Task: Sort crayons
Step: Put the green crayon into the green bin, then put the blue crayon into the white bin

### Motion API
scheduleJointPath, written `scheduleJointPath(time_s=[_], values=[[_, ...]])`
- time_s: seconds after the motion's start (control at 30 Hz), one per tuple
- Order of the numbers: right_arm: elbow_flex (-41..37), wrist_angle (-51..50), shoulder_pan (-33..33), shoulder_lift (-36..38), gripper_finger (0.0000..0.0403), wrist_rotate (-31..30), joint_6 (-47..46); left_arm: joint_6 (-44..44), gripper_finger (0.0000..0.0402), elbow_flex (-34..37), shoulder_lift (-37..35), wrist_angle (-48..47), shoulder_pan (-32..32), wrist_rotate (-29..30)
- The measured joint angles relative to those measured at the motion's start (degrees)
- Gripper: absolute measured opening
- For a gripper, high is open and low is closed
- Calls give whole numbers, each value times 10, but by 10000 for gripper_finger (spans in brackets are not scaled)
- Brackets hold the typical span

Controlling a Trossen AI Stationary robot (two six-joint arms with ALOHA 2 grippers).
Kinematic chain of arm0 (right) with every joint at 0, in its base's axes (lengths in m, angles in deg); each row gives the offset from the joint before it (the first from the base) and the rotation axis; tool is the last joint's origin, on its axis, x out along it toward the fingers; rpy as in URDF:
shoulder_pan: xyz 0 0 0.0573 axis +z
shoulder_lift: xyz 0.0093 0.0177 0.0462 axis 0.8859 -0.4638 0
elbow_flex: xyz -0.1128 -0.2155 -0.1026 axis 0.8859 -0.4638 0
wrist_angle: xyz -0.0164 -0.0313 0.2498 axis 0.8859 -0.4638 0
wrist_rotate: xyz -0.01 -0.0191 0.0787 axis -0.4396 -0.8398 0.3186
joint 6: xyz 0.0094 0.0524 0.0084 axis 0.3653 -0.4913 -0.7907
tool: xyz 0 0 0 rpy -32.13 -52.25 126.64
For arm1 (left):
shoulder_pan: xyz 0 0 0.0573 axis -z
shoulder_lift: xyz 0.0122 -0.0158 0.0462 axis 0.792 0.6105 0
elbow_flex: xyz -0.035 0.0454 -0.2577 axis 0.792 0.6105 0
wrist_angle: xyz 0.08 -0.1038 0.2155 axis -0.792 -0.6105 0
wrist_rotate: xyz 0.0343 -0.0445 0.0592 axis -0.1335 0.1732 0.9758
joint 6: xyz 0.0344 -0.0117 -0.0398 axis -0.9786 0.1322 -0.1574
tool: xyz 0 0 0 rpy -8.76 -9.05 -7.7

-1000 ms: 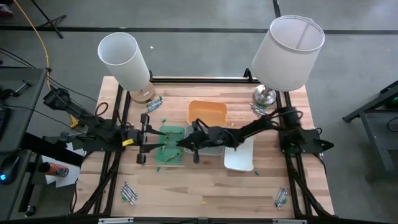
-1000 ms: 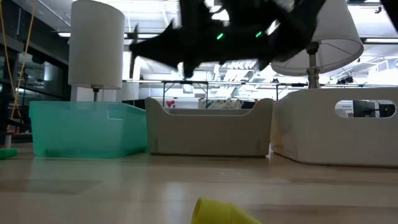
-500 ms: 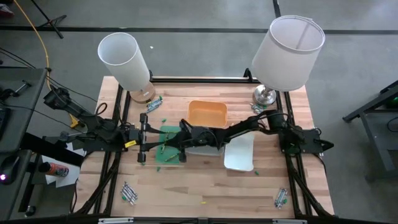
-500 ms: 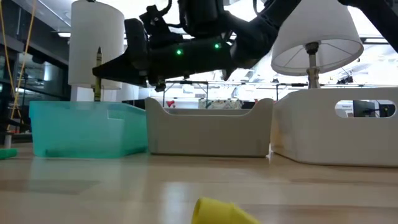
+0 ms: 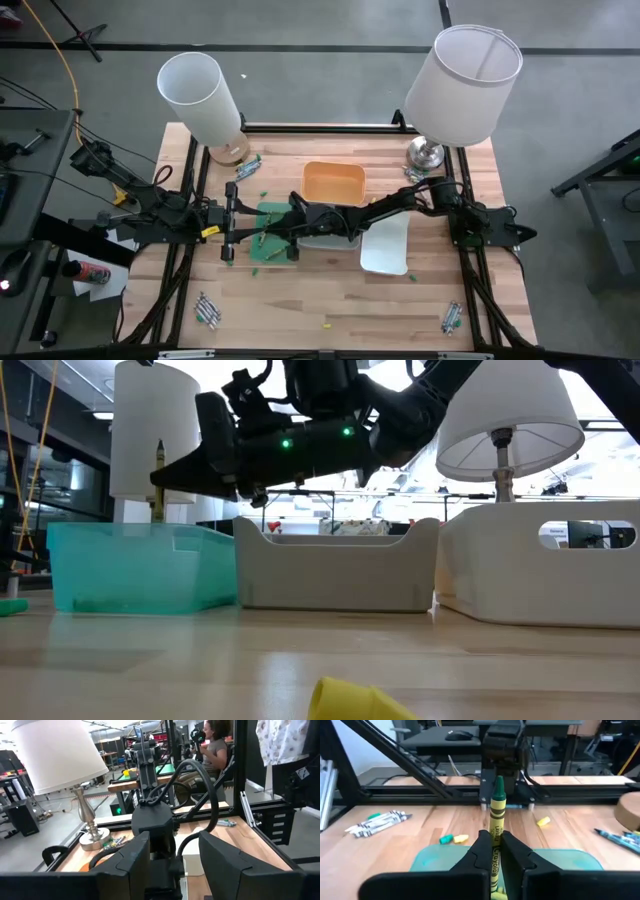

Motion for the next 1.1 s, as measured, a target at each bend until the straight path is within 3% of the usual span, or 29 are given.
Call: scheduleJointPath(time_s=[0.53, 0.73, 1.1], values=[[0, -3, 11, 0, 170, -77, 29, -23, 158, 0, 0, -14, 0, 23], [0, -13, 12, 7, 183, -77, 45, -16, 158, 0, 0, -18, 0, 23], [-18, -163, 16, 109, 184, -91, 102, 17, 158, 0, 7, -43, 0, 24]])
